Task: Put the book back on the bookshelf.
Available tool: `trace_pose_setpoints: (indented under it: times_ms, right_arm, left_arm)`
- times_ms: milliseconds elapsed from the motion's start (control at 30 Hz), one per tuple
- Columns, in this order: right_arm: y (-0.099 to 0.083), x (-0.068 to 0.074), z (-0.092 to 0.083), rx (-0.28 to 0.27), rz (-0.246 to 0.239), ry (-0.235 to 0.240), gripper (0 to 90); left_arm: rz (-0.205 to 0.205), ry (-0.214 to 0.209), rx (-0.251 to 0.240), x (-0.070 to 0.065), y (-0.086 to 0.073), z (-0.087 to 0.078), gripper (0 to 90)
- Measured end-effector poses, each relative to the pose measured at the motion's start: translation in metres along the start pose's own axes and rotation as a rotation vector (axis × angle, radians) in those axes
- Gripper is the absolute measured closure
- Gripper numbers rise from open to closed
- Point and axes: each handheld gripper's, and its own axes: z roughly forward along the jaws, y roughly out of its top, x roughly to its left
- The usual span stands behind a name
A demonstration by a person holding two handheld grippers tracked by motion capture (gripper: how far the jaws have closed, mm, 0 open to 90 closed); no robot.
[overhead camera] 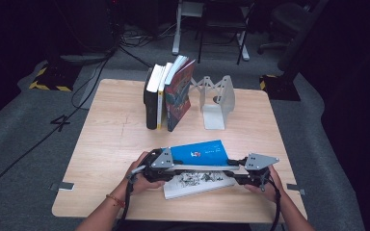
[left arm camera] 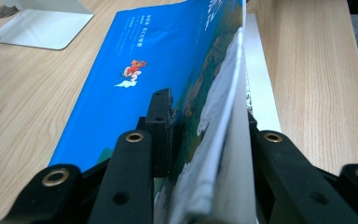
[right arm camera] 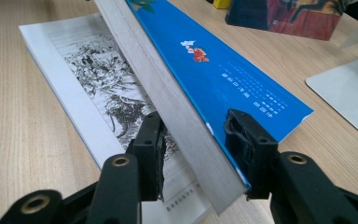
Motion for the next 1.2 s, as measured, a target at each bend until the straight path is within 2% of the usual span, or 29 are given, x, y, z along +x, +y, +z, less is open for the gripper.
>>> trace_pose_setpoints:
  times_ms: [100, 133, 167, 233, 333, 467, 533, 733, 800, 967, 1200]
  right_arm:
    - [0.000, 0.002, 0.000, 0.000, -0.017, 0.003, 62.0]
    - [0.000, 0.003, 0.000, -0.003, -0.018, -0.002, 62.6]
    - [0.002, 0.006, 0.000, 0.002, -0.037, -0.012, 63.8]
    - [0.005, 0.009, 0.000, 0.003, -0.048, -0.017, 65.5]
    - [0.009, 0.013, 0.001, 0.005, -0.063, -0.022, 66.9]
    - [0.015, 0.021, 0.004, 0.017, -0.088, -0.029, 68.7]
    - [0.019, 0.025, 0.005, 0.019, -0.101, -0.029, 69.7]
    - [0.033, 0.037, 0.012, 0.025, -0.137, -0.025, 71.7]
    - [0.038, 0.041, 0.015, 0.023, -0.151, -0.019, 72.3]
    - [0.048, 0.048, 0.022, 0.024, -0.179, -0.003, 73.6]
    - [0.053, 0.051, 0.026, 0.026, -0.183, -0.001, 73.6]
  left_arm:
    - [-0.007, 0.004, 0.002, 0.002, -0.003, -0.003, 68.1]
    - [-0.023, 0.004, 0.003, 0.003, -0.004, -0.005, 67.1]
    - [-0.032, 0.007, 0.007, 0.004, -0.004, -0.006, 64.9]
    - [-0.041, 0.020, 0.009, 0.004, -0.006, -0.010, 60.9]
    - [-0.061, 0.013, 0.014, 0.003, -0.006, -0.020, 57.9]
    - [-0.041, 0.034, 0.004, -0.009, -0.002, -0.034, 57.4]
    - [-0.037, 0.060, 0.016, -0.015, 0.000, -0.036, 56.8]
    - [-0.047, 0.127, 0.087, -0.026, 0.006, -0.032, 55.5]
    - [-0.046, 0.133, 0.092, -0.028, 0.006, -0.030, 53.0]
    - [-0.049, 0.173, 0.134, -0.029, 0.005, -0.020, 50.2]
    - [-0.054, 0.196, 0.136, -0.026, -0.001, -0.010, 52.7]
